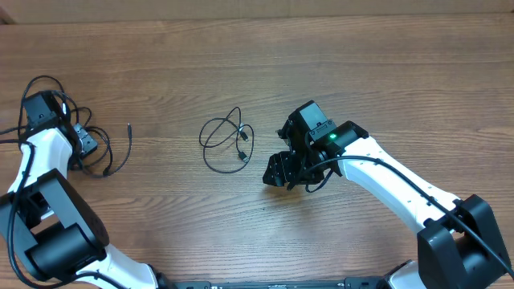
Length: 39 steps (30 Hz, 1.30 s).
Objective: Untangle cables
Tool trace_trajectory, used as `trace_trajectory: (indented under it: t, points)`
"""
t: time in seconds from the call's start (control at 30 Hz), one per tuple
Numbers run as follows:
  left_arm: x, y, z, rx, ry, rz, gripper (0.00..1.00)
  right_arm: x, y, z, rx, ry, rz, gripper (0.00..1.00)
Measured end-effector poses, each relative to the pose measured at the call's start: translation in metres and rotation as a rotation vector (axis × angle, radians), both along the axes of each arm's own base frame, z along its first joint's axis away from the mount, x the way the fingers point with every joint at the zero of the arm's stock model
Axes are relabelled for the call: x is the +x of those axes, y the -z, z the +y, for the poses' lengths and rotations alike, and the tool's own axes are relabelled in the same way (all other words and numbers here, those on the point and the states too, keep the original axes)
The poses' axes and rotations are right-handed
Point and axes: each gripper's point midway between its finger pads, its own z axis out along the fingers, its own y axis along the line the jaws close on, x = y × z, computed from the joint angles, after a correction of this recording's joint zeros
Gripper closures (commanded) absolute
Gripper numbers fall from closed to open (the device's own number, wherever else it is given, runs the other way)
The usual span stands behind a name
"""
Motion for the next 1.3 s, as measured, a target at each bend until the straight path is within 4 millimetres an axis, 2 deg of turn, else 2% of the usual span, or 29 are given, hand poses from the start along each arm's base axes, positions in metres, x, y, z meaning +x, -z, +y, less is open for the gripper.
trace_trajectory:
  t: [0.17,0.33,0.43,0.57,0.73,0.77,0.8,0.83,0.87,0.93,1.03,1.1,1.3]
  points:
    - [-0.003,0.006,-0.001,-0.008,0.002,0.021,0.95,-0.002,0.001,-0.001,-0.005,0.001,0.008,0.33]
    - [-0.012,0.006,0.003,0.016,-0.014,0.063,0.96,-0.003,0.001,-0.002,-0.008,0.0,0.013,0.33]
    - [-0.022,0.0,0.012,0.049,-0.048,0.104,0.96,-0.003,0.001,-0.002,-0.009,0.0,0.015,0.33]
    - [-0.027,-0.03,0.041,0.124,-0.137,0.096,0.96,-0.003,0.001,-0.002,-0.009,0.0,0.014,0.33]
    - [-0.021,-0.102,0.085,0.242,-0.245,-0.046,0.96,-0.003,0.001,-0.002,-0.009,0.0,0.014,0.33]
    - [-0.021,-0.117,0.092,0.264,-0.26,-0.078,0.91,-0.003,0.001,-0.002,-0.008,0.0,0.014,0.33]
    - [-0.021,-0.132,0.098,0.284,-0.276,-0.108,0.74,-0.003,0.001,-0.002,-0.007,0.0,0.012,0.33]
    - [-0.022,-0.143,0.102,0.296,-0.288,-0.13,0.46,-0.003,0.001,-0.002,-0.008,0.0,0.012,0.33]
    - [-0.021,-0.151,0.104,0.304,-0.293,-0.149,0.33,-0.002,0.001,-0.002,-0.007,0.0,0.011,0.33]
    - [-0.019,-0.157,0.103,0.293,-0.287,-0.172,0.21,-0.002,0.001,-0.001,-0.005,0.0,0.009,0.33]
    - [-0.016,-0.152,0.094,0.247,-0.262,-0.176,0.04,-0.002,0.001,-0.001,-0.005,0.0,0.008,0.33]
    - [-0.01,-0.15,0.089,0.222,-0.249,-0.191,0.0,-0.002,0.001,-0.001,-0.006,0.0,0.008,0.33]
    - [0.002,-0.146,0.073,0.174,-0.199,-0.209,0.0,-0.002,0.0,-0.001,-0.005,0.0,0.007,0.33]
